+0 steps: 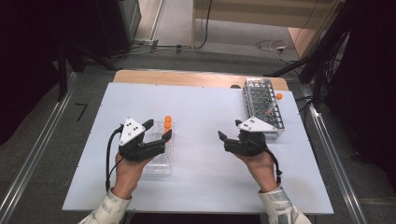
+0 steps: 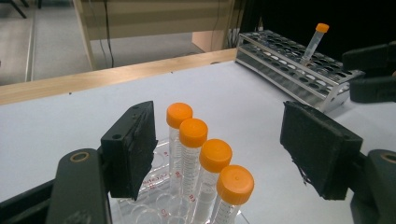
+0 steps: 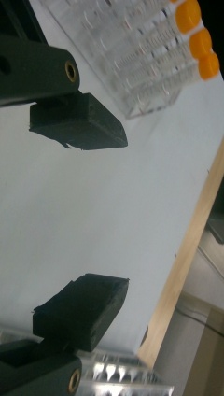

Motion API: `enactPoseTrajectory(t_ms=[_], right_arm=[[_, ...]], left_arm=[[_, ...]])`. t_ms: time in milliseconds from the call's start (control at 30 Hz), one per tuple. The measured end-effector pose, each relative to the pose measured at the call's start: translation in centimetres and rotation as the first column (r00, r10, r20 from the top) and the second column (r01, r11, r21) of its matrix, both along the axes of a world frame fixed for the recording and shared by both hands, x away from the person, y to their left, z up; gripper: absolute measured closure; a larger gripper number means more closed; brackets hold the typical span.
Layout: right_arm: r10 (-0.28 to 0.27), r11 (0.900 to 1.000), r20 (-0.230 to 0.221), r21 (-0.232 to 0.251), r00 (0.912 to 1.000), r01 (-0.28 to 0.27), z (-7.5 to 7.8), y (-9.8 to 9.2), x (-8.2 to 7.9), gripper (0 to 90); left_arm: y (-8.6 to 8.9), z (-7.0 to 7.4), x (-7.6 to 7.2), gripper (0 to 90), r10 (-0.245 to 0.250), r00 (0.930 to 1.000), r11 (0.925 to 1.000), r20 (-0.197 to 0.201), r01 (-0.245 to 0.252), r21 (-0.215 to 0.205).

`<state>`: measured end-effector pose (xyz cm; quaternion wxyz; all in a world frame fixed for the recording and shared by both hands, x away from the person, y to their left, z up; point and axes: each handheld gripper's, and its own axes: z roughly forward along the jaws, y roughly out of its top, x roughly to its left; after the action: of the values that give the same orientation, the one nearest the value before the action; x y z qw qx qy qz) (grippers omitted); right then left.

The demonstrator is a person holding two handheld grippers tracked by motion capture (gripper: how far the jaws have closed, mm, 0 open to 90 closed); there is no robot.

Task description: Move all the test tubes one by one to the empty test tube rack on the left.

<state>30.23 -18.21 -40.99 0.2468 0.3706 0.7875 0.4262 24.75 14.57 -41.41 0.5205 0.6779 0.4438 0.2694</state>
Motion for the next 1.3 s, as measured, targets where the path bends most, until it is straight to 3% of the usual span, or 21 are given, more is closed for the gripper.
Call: enactPoseTrajectory(t_ms=[200, 400, 667, 933, 1167, 1300], right_arm=[[-0.101, 0.995, 0.017, -0.013, 0.9948, 0.101, 1.0, -3.1, 1.1, 25.8], [-0.187, 0.981, 0.034, -0.044, 0.9818, 0.188, 1.5, -5.5, 2.2, 25.9], [-0.306, 0.952, 0.040, -0.008, 0.9512, 0.306, 1.5, -8.9, 4.0, 27.0], [-0.417, 0.909, 0.039, 0.037, 0.9080, 0.416, 0.2, -11.4, 6.1, 28.2], [-0.449, 0.893, 0.045, 0.033, 0.8924, 0.448, -1.0, -12.0, 7.9, 32.5], [-0.453, 0.891, 0.035, 0.047, 0.8909, 0.451, -1.5, -12.4, 8.7, 33.8]], left_arm=[[-0.1, 0.2, 0.0, 26.5, 0.002, 0.9999, 1.0000, 0.010, -0.002, -0.004], [0.1, 0.2, 0.0, 26.5, 0.007, 0.9999, 0.9999, 0.014, -0.007, -0.009], [0.2, 0.2, 0.0, 26.5, 0.011, 0.9998, 0.9999, 0.014, -0.011, -0.011], [0.1, 0.2, 0.0, 26.6, 0.007, 0.9999, 0.9999, 0.013, -0.007, -0.009], [0.0, 0.1, 0.0, 26.6, 0.004, 1.0000, 1.0000, 0.007, -0.004, -0.004], [0.0, 0.1, 0.0, 26.6, 0.004, 1.0000, 1.0000, 0.009, -0.004, -0.005]])
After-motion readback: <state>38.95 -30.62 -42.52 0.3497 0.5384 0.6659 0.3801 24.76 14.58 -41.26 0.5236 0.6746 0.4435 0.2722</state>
